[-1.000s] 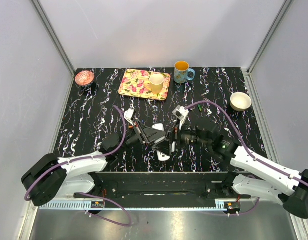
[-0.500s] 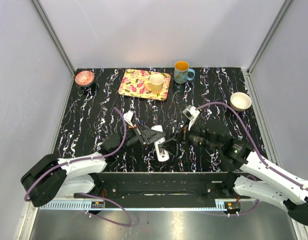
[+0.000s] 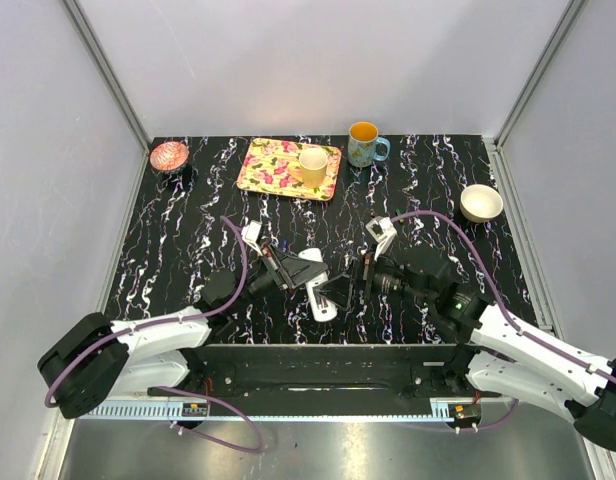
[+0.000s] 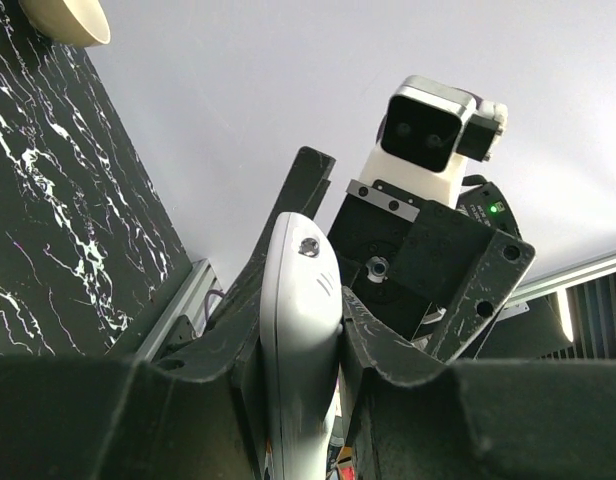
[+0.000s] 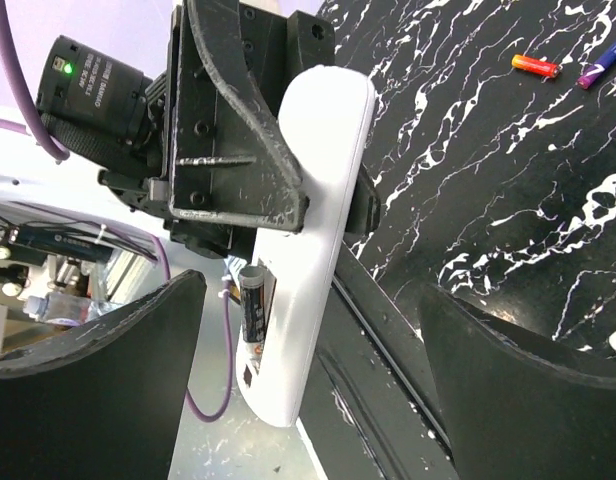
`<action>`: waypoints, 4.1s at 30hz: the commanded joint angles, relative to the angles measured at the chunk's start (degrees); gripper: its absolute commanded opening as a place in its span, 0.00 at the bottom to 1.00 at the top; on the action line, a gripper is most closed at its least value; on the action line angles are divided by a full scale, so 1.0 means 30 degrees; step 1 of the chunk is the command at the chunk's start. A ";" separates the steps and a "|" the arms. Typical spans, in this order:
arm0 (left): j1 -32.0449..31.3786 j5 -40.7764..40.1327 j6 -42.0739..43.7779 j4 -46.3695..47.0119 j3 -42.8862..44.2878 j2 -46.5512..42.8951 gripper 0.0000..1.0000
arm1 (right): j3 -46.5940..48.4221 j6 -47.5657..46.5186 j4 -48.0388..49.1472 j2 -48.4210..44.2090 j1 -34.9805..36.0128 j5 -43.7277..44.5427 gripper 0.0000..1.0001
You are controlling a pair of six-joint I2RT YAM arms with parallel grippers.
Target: Load the batteries into the remote control
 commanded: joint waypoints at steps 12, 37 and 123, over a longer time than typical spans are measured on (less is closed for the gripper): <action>0.0102 -0.0442 0.0110 0.2257 -0.0231 -0.0813 0.00 | -0.0882 0.3078 0.3605 0.0887 -0.0741 -0.0119 0.96; 0.0073 -0.0824 0.0197 0.1788 0.0413 -0.1752 0.00 | -0.1819 0.3136 0.3898 0.1707 -0.0770 -0.0822 0.91; 0.6869 0.3805 0.0022 -0.5888 -0.2927 -0.5941 0.00 | 1.3092 -0.6385 -0.5009 2.0778 -1.2489 1.0369 0.59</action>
